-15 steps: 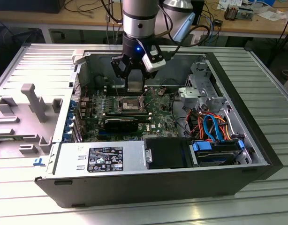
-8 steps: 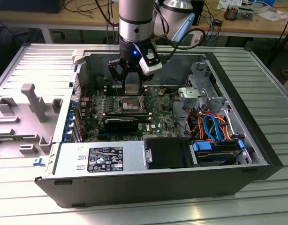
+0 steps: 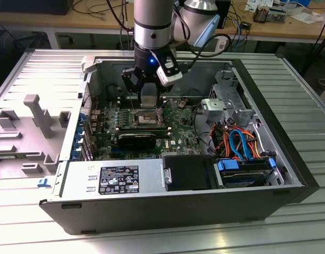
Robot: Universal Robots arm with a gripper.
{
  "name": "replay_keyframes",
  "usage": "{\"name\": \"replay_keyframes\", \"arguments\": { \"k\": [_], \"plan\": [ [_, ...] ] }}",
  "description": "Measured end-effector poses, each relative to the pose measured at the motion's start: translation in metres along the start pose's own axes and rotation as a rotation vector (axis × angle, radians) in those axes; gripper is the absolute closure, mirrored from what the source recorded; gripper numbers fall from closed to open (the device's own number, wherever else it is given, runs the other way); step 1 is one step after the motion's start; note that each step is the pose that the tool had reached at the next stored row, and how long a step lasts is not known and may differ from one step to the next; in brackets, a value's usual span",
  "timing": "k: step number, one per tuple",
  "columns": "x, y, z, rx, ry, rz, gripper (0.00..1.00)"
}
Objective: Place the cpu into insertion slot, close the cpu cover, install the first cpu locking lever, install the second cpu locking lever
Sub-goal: 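Place the cpu into insertion slot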
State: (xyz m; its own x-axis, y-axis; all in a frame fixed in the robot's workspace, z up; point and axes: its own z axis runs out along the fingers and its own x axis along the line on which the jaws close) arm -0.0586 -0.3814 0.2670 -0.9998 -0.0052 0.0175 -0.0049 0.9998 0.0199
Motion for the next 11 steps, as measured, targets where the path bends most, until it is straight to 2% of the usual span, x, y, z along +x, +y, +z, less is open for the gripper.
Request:
{"name": "replay_keyframes", "arguments": {
  "k": [2, 11],
  "plan": [
    [0.0000, 0.0000, 0.0001, 0.0003, -0.0001, 0.005, 0.46],
    [0.0000, 0.0000, 0.0004, 0.0008, -0.0016, 0.088, 0.46]
  ]
}}
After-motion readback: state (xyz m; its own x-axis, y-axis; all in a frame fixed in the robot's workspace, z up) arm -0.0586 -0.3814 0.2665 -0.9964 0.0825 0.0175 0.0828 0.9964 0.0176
